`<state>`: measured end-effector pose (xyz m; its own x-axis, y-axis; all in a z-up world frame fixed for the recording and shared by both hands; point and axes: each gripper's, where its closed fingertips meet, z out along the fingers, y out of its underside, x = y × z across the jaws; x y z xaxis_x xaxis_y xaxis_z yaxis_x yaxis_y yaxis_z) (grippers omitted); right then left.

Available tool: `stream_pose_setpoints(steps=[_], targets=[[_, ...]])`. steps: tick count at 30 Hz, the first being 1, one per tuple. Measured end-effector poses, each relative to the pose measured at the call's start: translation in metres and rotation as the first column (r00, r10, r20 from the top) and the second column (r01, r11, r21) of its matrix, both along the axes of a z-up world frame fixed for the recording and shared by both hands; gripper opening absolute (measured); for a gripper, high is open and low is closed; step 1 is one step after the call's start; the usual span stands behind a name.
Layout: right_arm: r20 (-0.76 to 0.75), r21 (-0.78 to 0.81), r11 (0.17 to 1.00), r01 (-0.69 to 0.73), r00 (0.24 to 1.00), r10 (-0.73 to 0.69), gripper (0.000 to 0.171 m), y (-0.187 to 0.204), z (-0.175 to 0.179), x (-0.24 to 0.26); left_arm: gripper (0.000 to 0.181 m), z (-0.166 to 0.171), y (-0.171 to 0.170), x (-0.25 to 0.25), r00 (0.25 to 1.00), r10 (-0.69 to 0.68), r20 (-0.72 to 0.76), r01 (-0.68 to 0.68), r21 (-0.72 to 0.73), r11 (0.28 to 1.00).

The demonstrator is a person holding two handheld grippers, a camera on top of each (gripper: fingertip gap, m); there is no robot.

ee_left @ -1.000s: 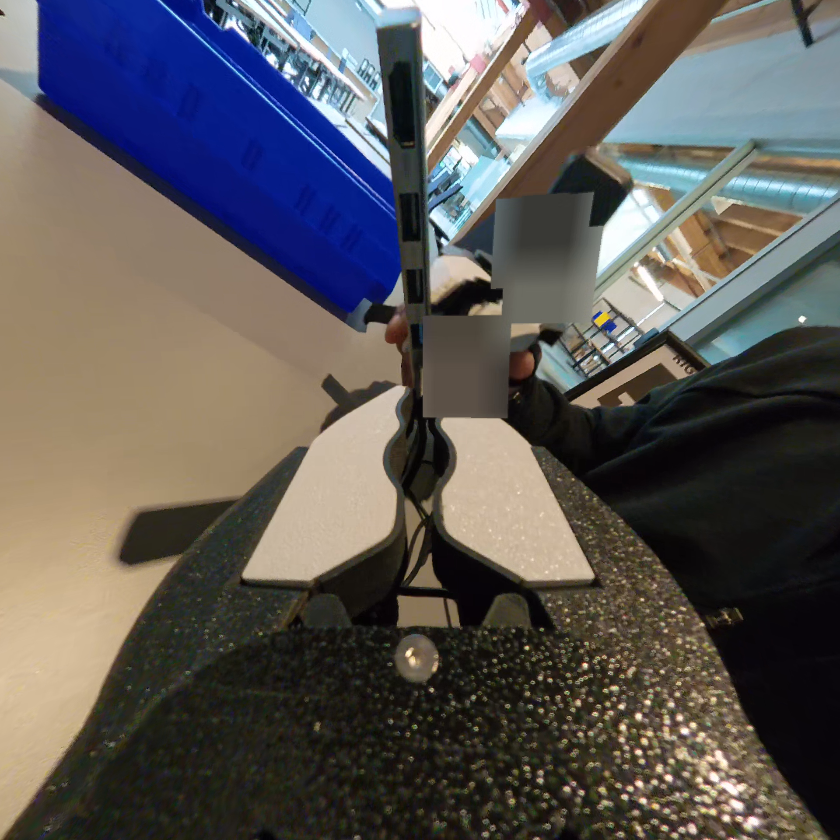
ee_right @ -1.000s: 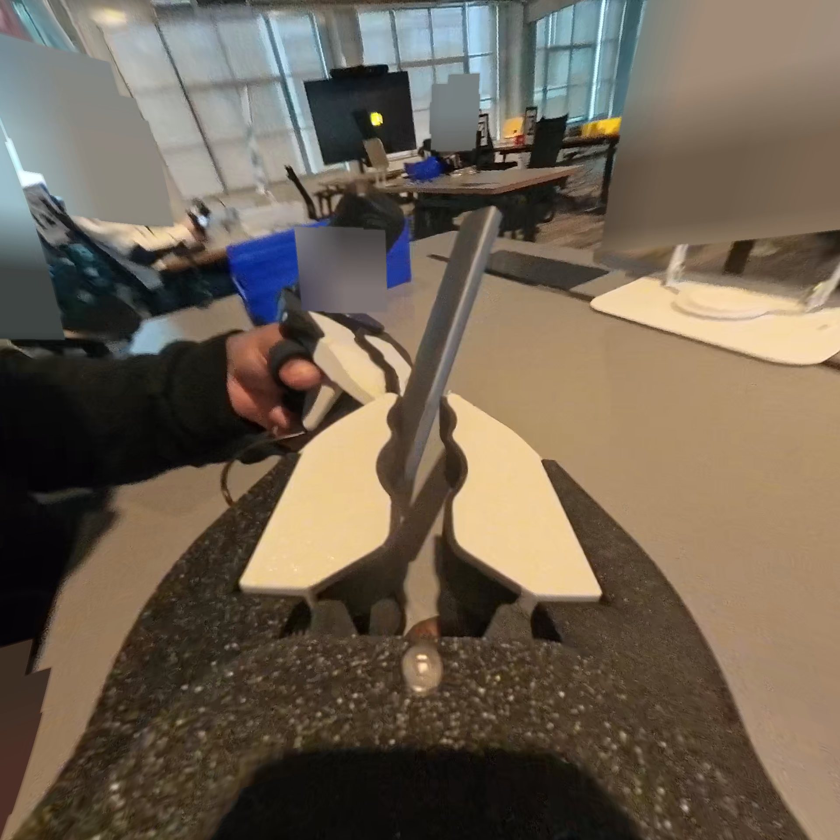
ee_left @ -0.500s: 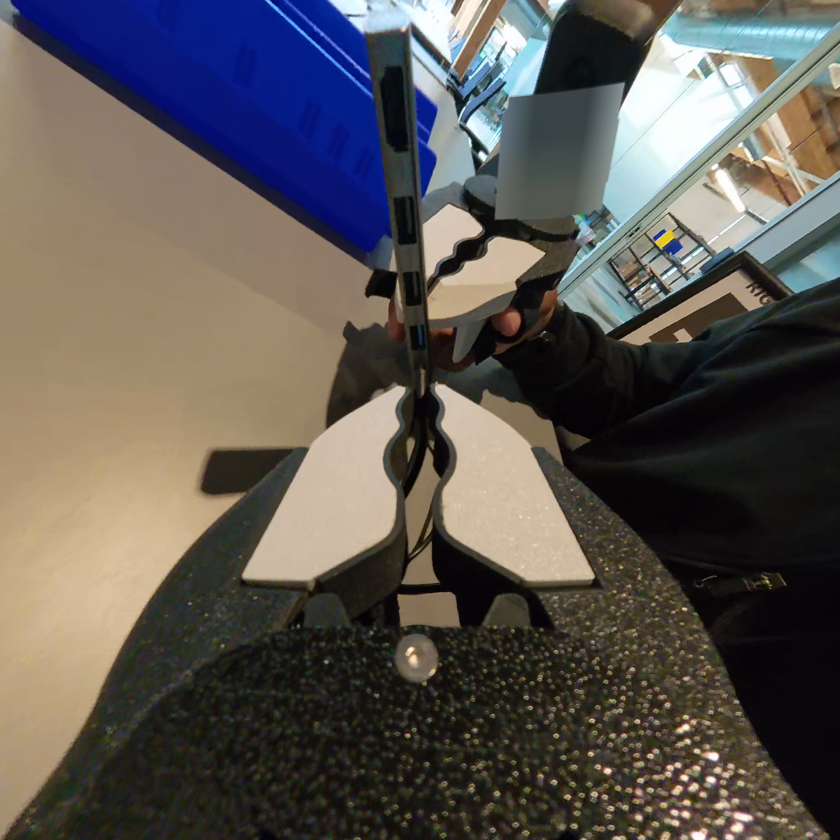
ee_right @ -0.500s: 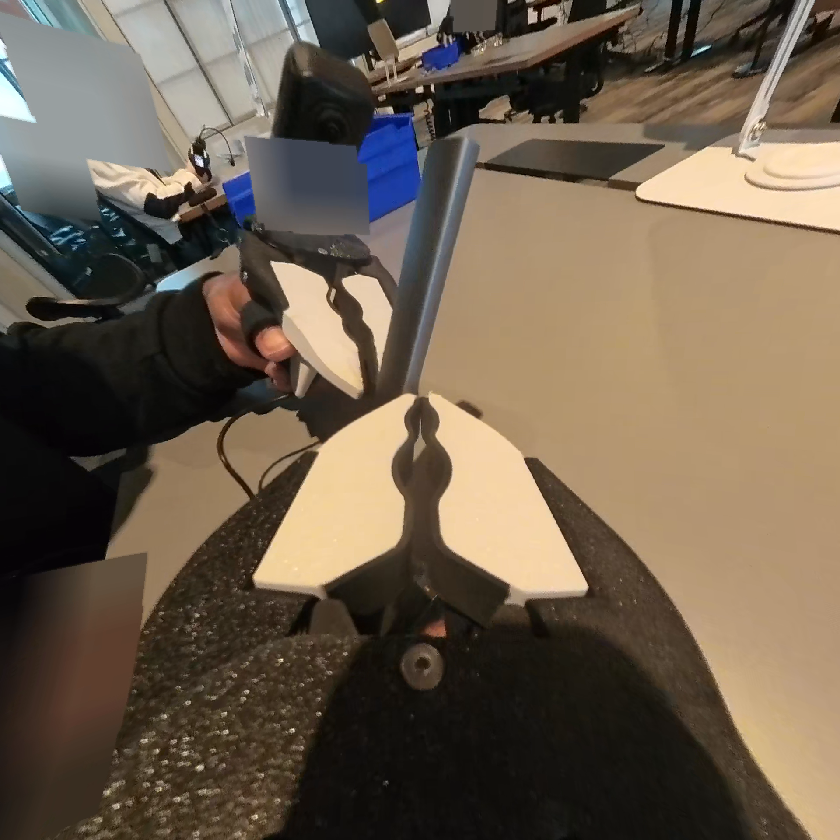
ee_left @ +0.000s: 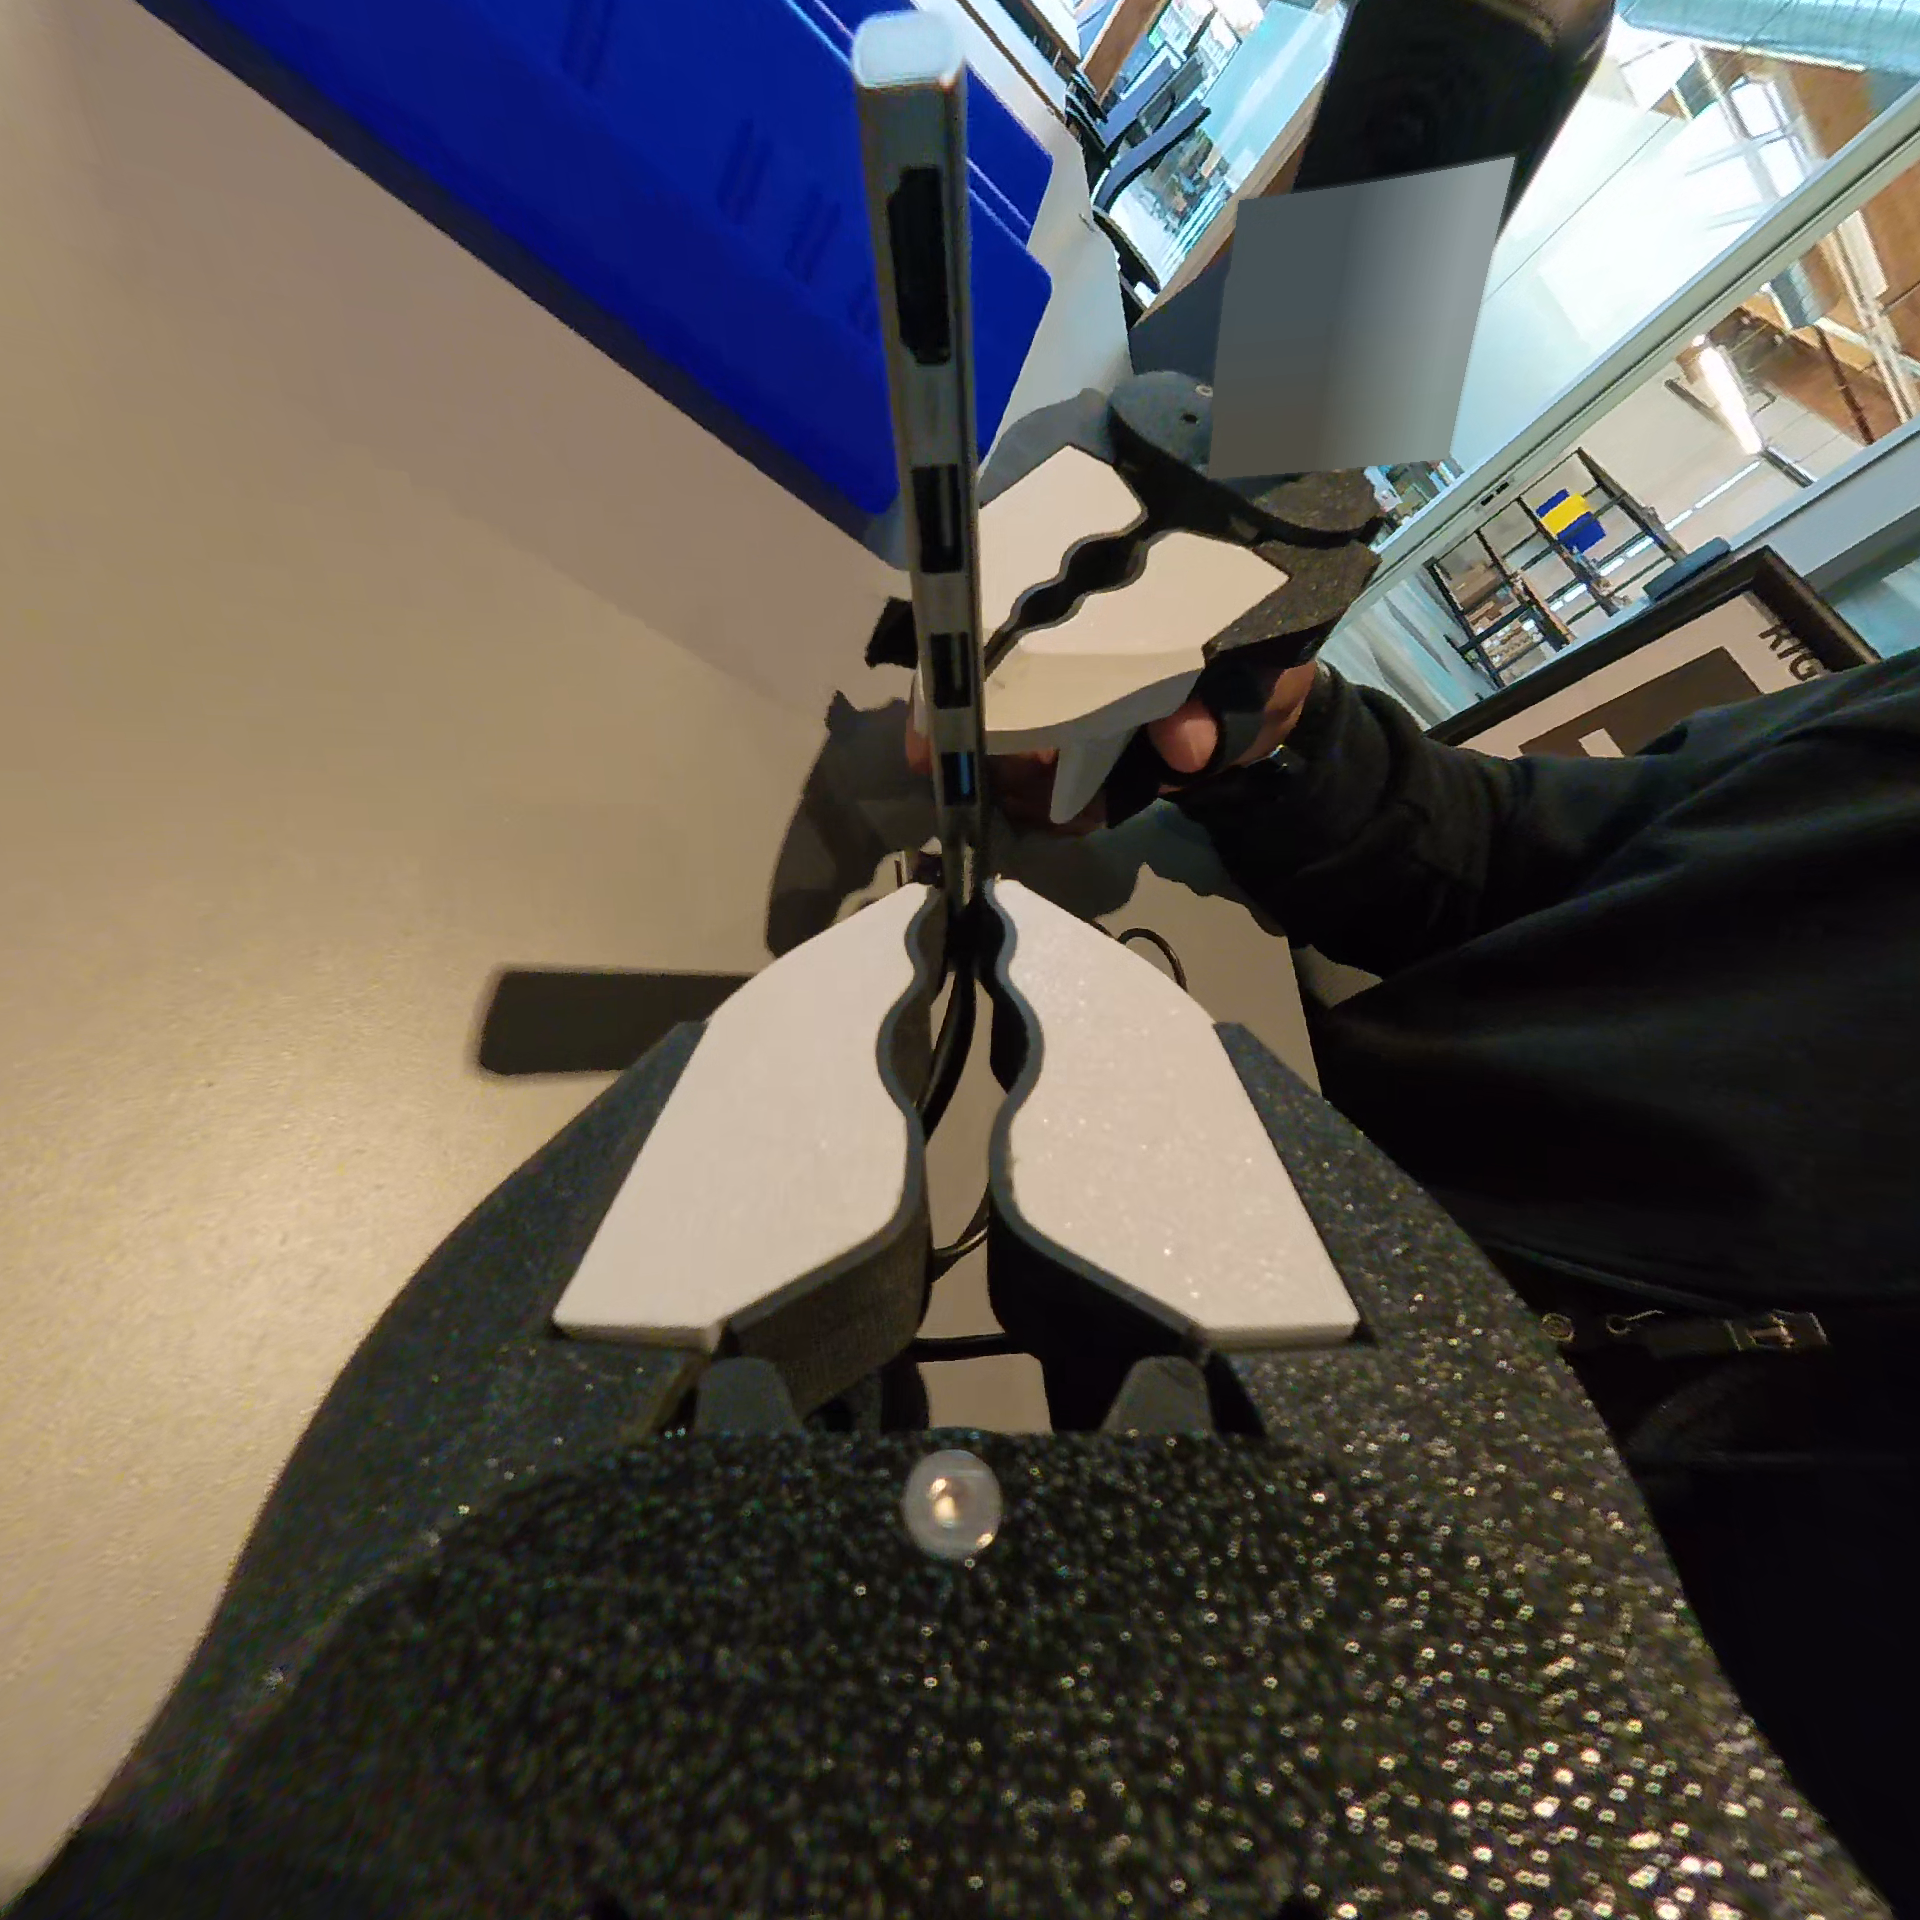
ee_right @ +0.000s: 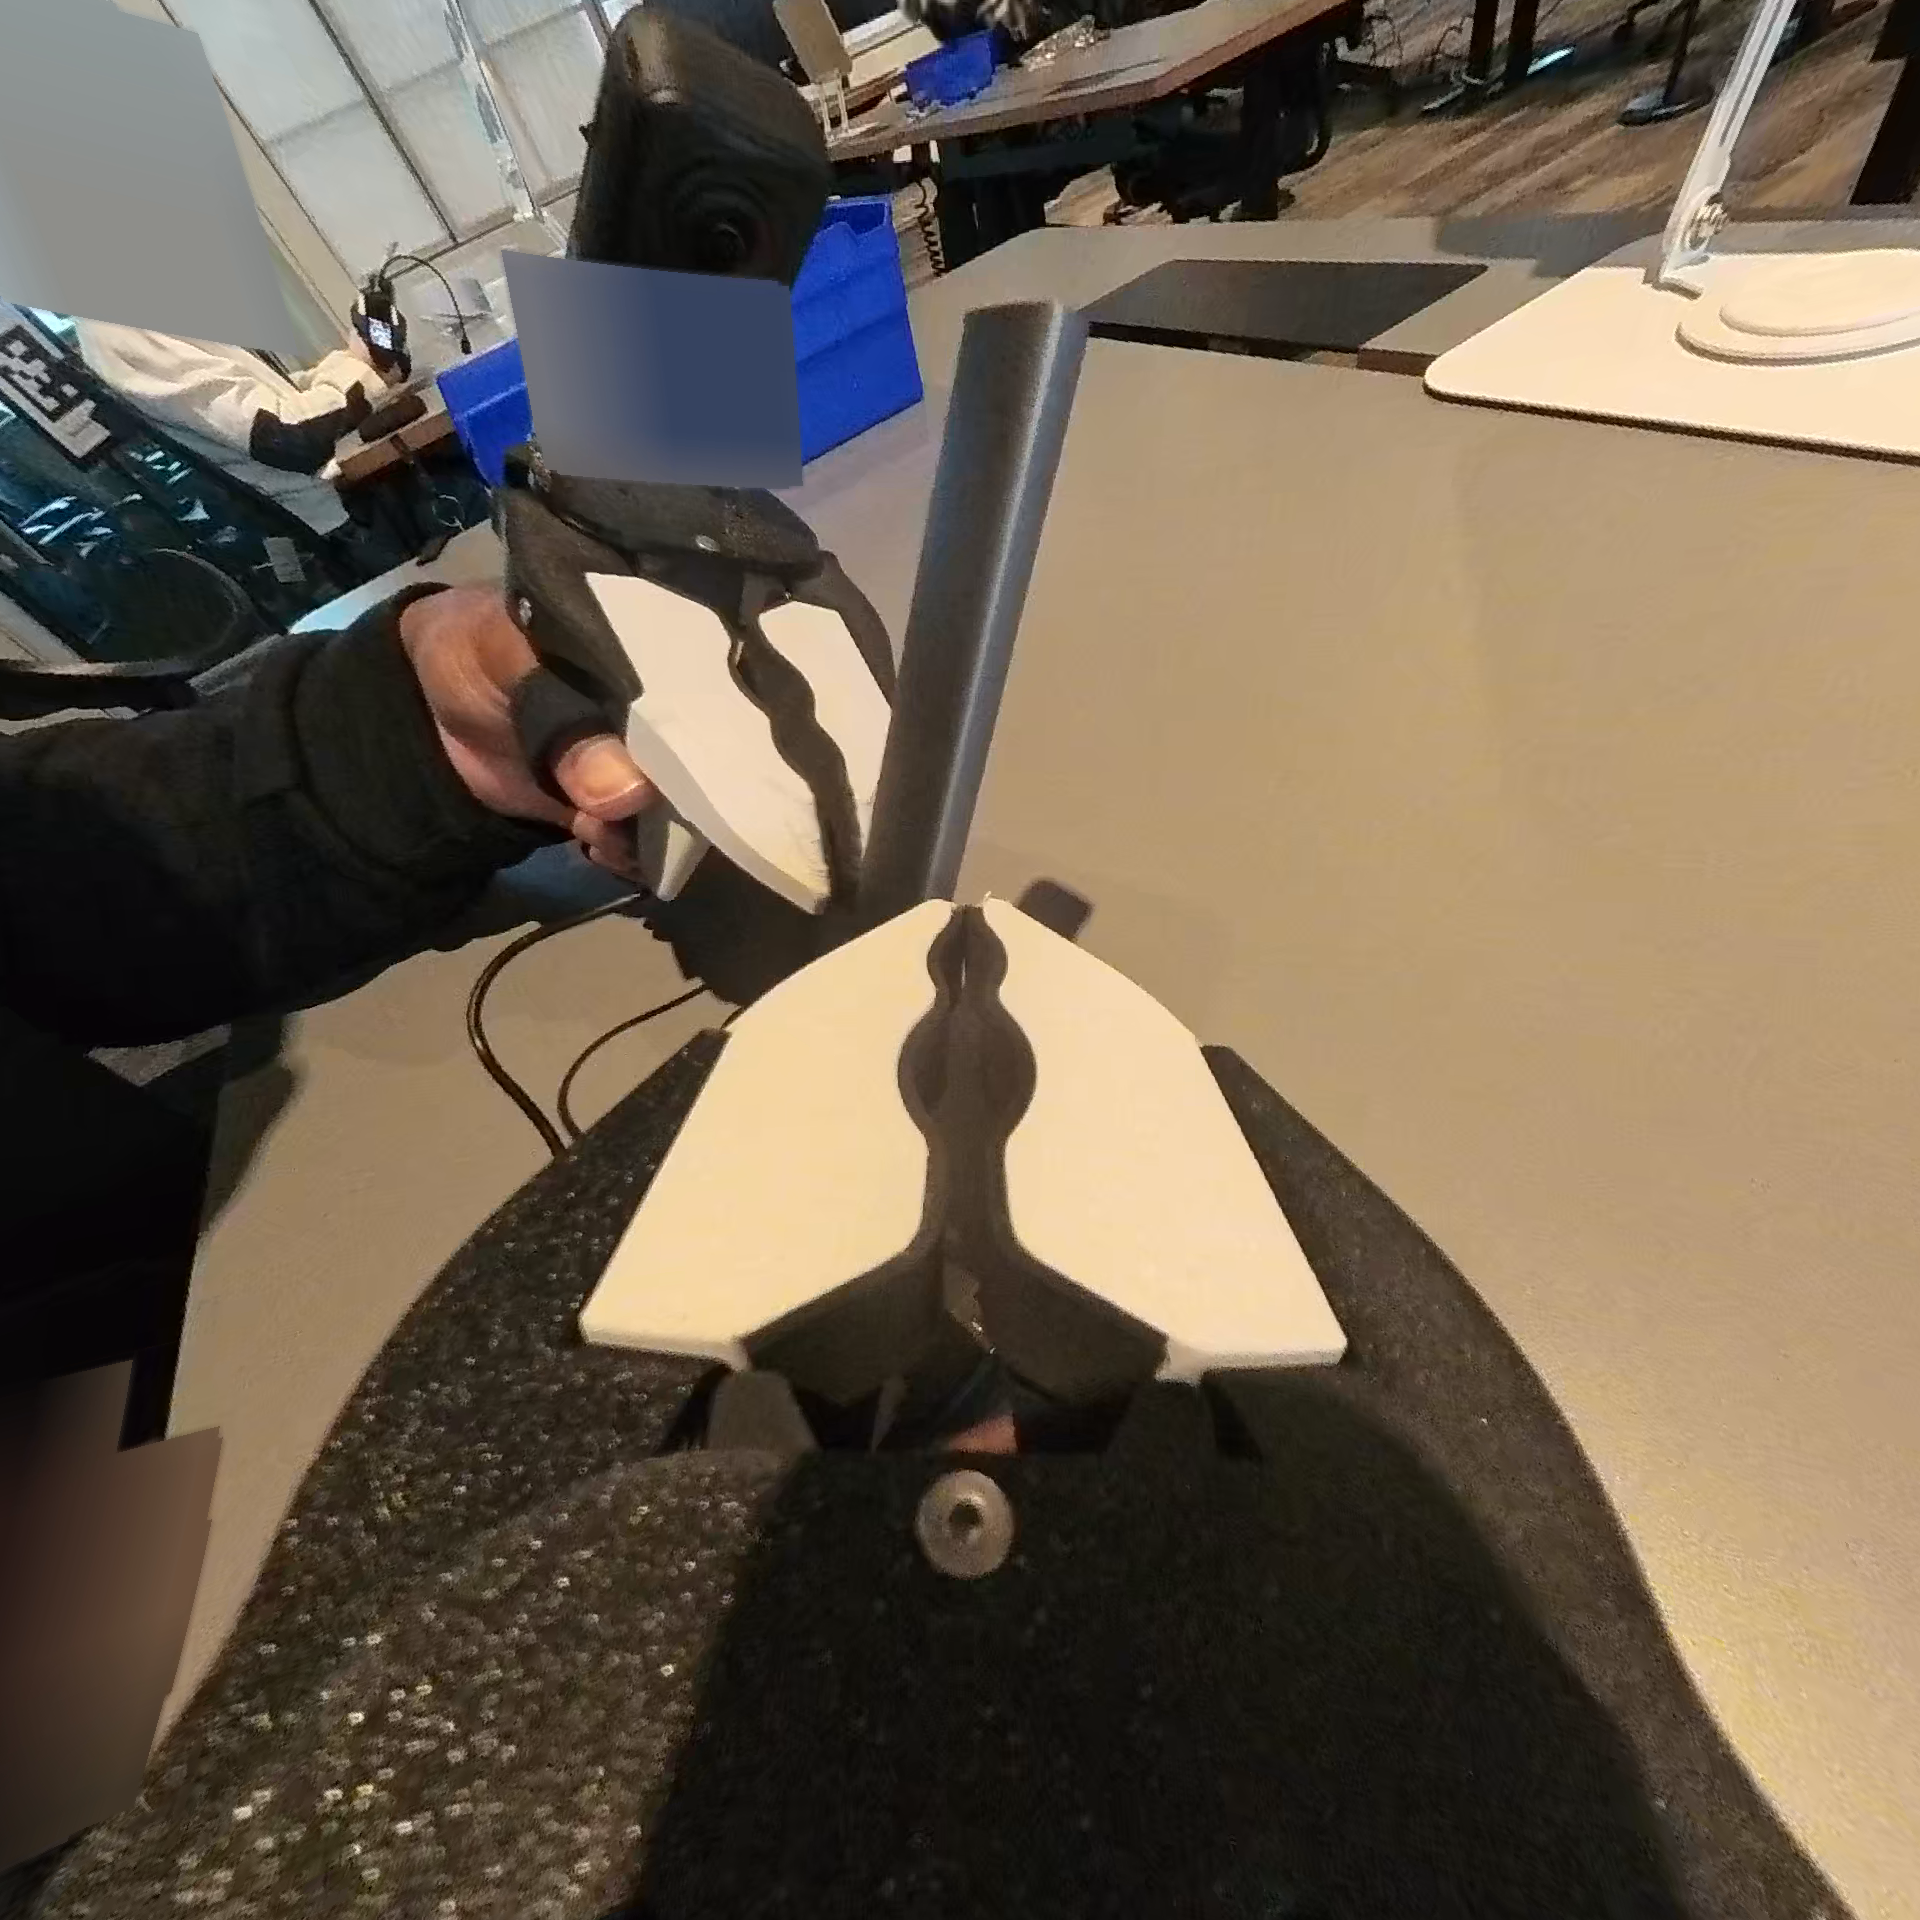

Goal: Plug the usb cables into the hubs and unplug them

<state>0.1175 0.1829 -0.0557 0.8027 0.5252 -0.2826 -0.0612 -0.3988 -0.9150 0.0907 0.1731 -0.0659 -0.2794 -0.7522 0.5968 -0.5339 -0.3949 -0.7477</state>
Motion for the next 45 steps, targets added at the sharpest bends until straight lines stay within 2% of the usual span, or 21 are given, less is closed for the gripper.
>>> stream_pose_setpoints(steps=[16, 22, 23, 26, 28, 34, 45], targets=[[0.032, -0.011, 1.000, 0.027, 0.999, -0.027, 0.000, 0.002, -0.004, 0.001, 0.004, -0.004, 0.002, 0.000, 1.000, 0.008, -0.013, -0.008, -0.001, 1.000], [-0.132, -0.024, 1.000, -0.017, 0.991, 0.013, 0.000, 0.001, 0.006, 0.004, 0.005, 0.007, 0.002, 0.000, 0.999, -0.002, 0.054, 0.004, -0.045, 0.999], [-0.186, -0.035, 0.999, -0.037, 0.982, 0.030, 0.007, 0.000, 0.009, 0.005, 0.005, 0.009, 0.002, -0.001, 0.998, -0.012, 0.068, 0.015, -0.046, 0.999], [-0.354, -0.058, 0.982, -0.178, 0.924, 0.147, 0.015, -0.010, 0.018, 0.000, 0.005, 0.012, 0.000, -0.004, 0.995, -0.044, 0.093, 0.047, -0.030, 0.998], [-0.383, -0.074, 0.968, -0.239, 0.903, 0.194, 0.019, -0.015, 0.018, -0.004, 0.005, 0.013, -0.002, -0.005, 0.993, -0.066, 0.103, 0.068, -0.012, 0.998], [-0.291, -0.127, 0.942, -0.310, 0.920, 0.263, 0.010, -0.020, 0.004, -0.020, 0.005, 0.008, -0.010, -0.006, 0.990, -0.115, 0.088, 0.112, 0.039, 0.993], [-0.207, -0.257, 0.893, -0.369, 0.924, 0.323, 0.009, -0.028, -0.019, -0.031, 0.005, -0.008, -0.015, -0.013, 0.988, -0.149, -0.038, 0.152, 0.089, 0.984]])
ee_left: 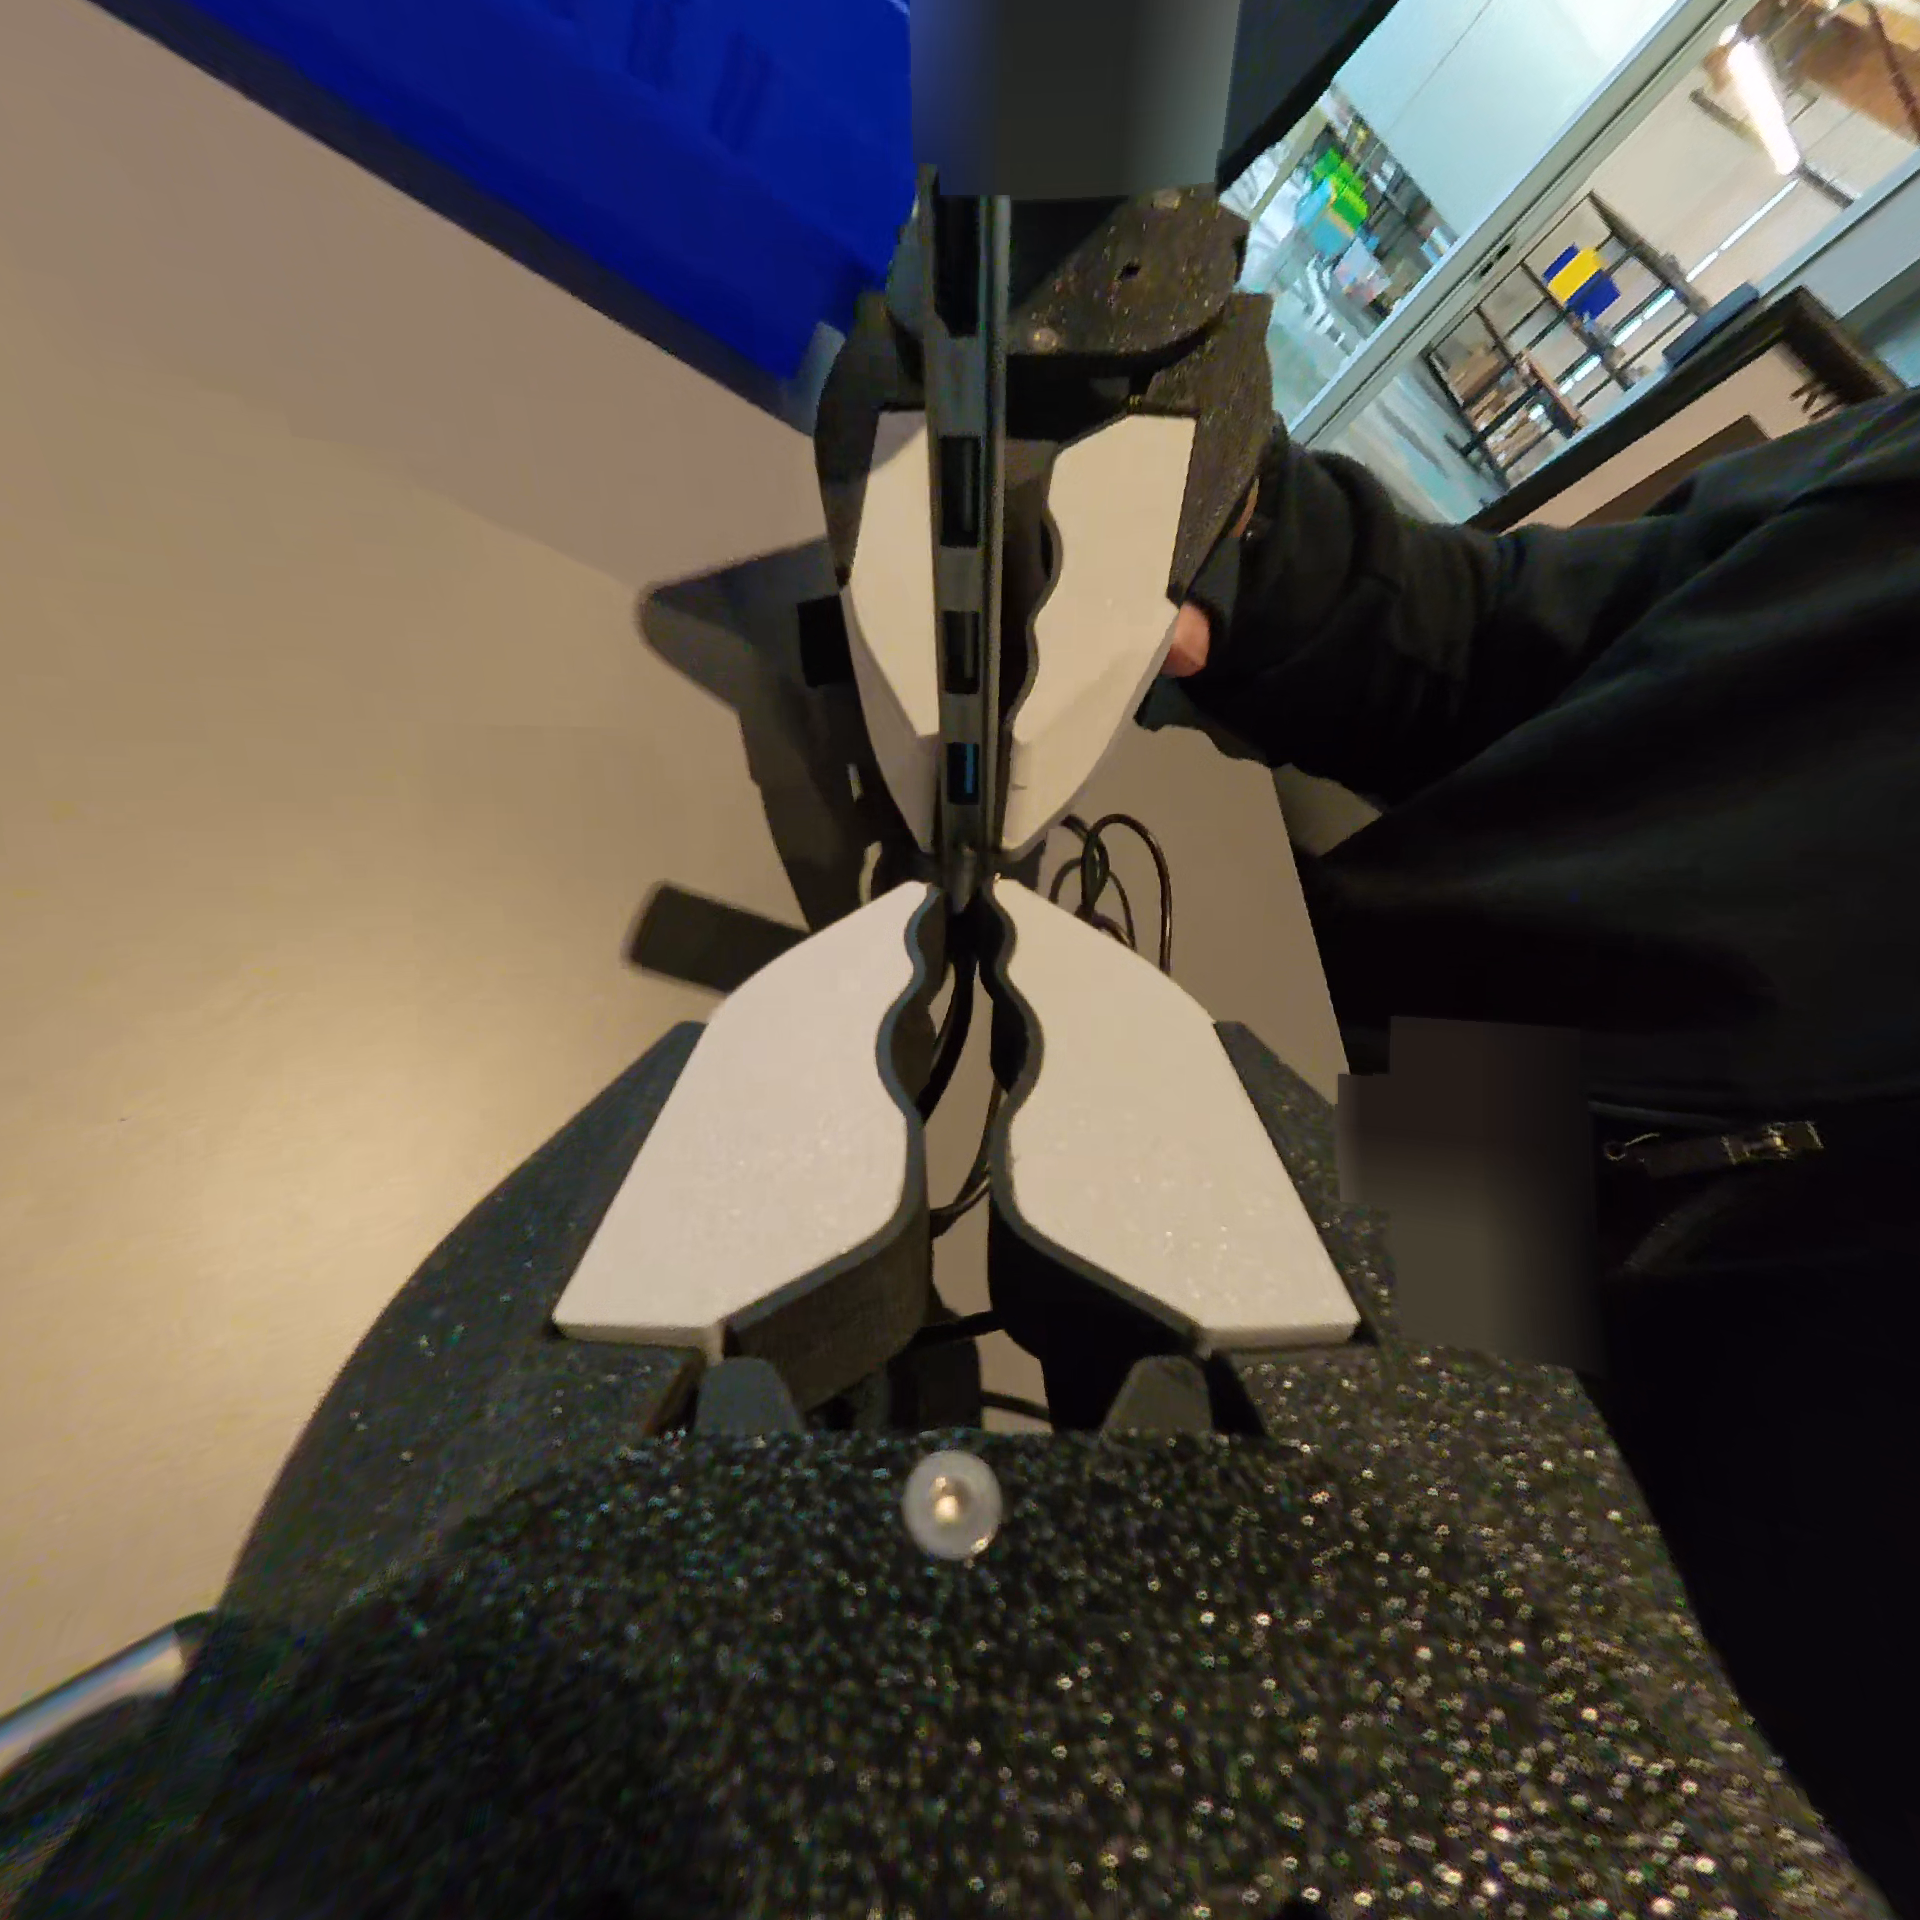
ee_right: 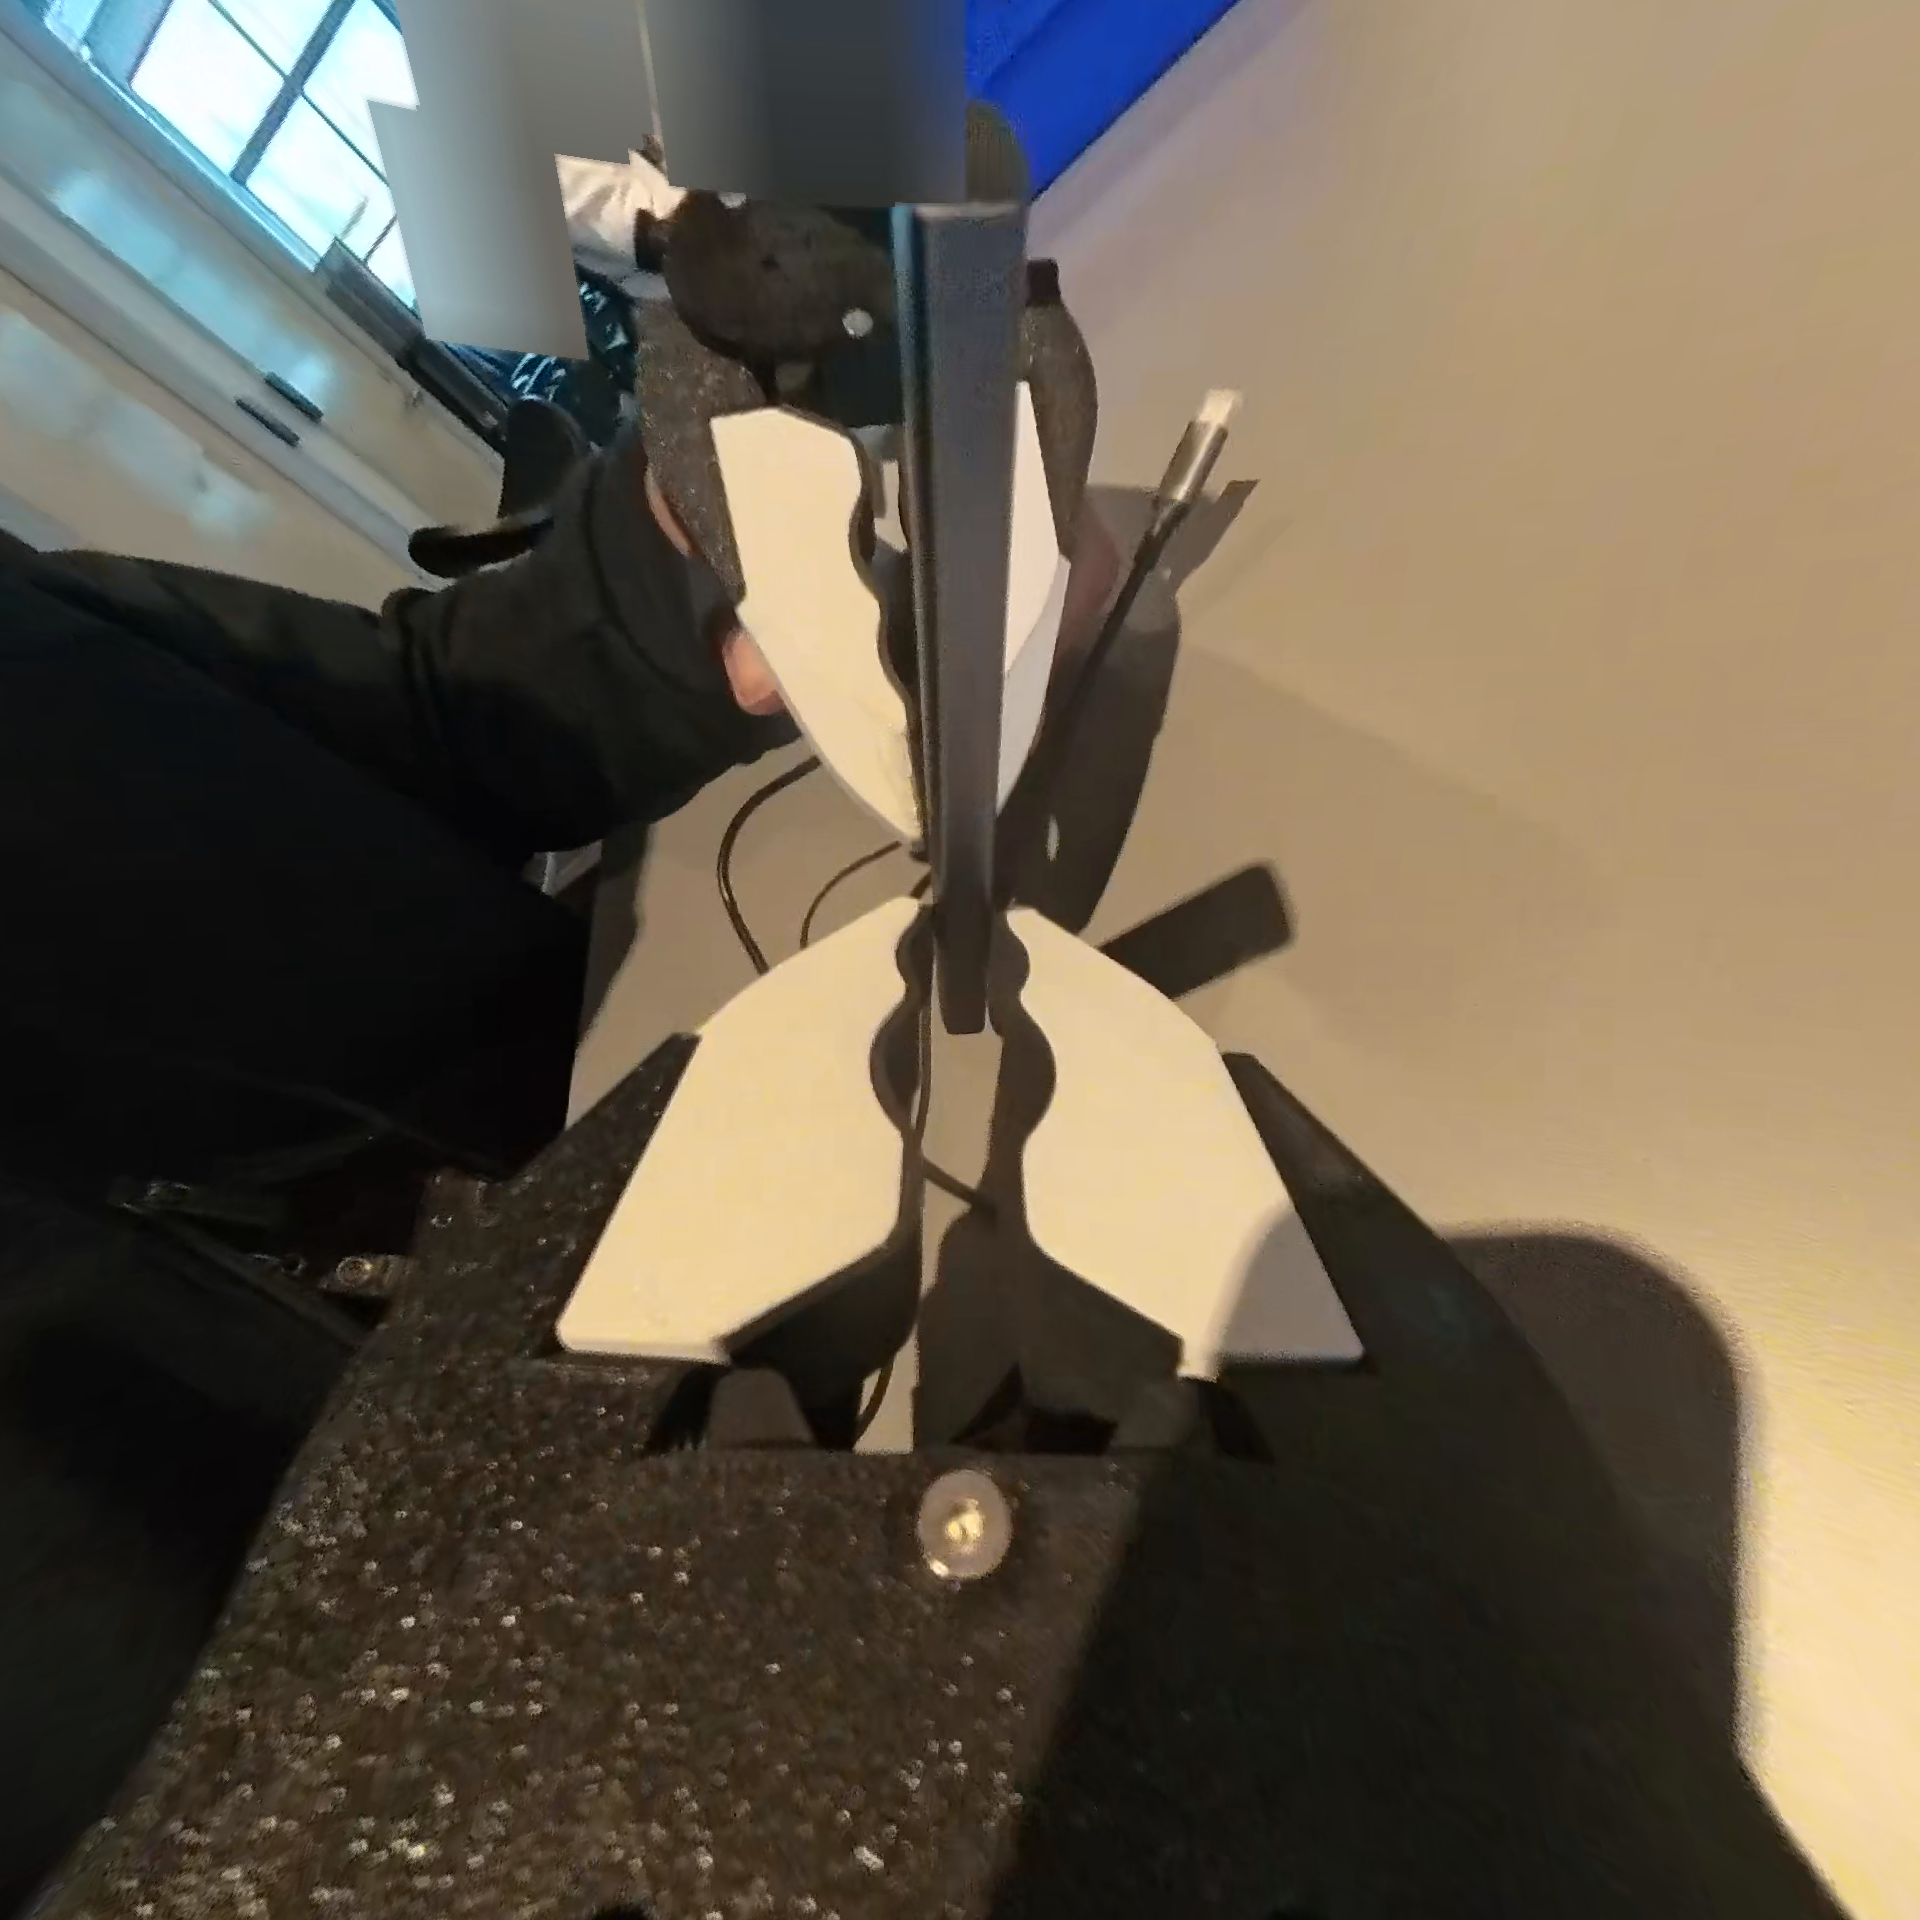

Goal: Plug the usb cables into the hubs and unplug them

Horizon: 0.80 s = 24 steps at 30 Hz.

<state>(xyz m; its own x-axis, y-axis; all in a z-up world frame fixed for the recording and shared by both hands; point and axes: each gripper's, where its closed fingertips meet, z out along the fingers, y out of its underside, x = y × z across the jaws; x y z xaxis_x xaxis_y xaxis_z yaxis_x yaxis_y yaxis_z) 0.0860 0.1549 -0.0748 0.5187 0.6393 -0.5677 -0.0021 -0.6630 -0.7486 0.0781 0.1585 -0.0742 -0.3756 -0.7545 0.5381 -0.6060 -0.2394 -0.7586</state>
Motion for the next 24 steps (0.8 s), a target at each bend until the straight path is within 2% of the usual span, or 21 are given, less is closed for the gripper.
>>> stream_pose_setpoints(steps=[10, 14, 18, 24], targets=[[0.044, -0.062, 0.989, -0.134, 0.990, 0.137, 0.009, -0.012, -0.011, -0.013, 0.005, -0.009, -0.011, -0.010, 0.994, -0.082, -0.075, 0.085, 0.042, 0.995], [0.020, -0.021, 0.996, -0.081, 0.996, 0.082, 0.010, -0.005, -0.005, -0.009, 0.005, -0.004, -0.007, -0.006, 0.998, -0.043, -0.044, 0.043, -0.009, 0.999], [-0.101, 0.075, 0.997, 0.008, 0.995, 0.000, 0.010, 0.005, 0.018, -0.004, 0.005, 0.013, -0.002, 0.000, 0.999, -0.007, 0.043, 0.011, -0.092, 0.996], [-0.170, 0.117, 0.991, 0.061, 0.985, -0.041, 0.010, 0.007, 0.030, 0.005, 0.005, 0.019, 0.001, 0.001, 0.997, 0.012, 0.078, -0.002, -0.121, 0.993]])
